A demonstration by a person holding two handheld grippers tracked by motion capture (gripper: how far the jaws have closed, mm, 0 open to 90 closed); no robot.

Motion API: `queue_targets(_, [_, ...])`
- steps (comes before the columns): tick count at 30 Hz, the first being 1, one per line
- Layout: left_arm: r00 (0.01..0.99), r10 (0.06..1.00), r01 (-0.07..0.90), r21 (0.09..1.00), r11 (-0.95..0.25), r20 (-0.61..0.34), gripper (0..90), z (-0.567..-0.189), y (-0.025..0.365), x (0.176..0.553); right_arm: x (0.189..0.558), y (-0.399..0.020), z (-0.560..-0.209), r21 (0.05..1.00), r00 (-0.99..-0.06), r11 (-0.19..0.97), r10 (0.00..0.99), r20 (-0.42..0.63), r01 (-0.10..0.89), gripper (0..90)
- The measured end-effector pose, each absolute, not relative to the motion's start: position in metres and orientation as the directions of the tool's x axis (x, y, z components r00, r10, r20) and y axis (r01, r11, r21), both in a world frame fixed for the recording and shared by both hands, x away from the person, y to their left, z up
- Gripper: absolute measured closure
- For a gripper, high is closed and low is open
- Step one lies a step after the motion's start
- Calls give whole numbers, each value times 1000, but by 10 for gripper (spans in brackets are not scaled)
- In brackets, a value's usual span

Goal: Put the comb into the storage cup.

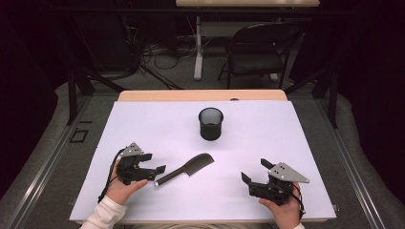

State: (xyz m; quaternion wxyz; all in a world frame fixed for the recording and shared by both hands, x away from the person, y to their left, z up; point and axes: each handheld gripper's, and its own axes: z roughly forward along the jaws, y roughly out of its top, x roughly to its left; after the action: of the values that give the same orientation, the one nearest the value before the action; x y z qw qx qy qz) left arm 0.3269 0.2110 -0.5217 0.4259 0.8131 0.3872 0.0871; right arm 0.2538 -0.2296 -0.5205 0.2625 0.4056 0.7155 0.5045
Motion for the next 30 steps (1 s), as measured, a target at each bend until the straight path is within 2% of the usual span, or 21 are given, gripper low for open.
queue_targets(14, [667, 723, 558, 765, -323, -181, 149, -521, 215, 329, 254, -229, -520, 935, -534, 164, 845, 31, 314, 144])
queue_targets(30, [678, 703, 571, 756, -320, -214, 50, -516, 213, 330, 253, -229, -520, 935, -534, 163, 845, 33, 314, 144])
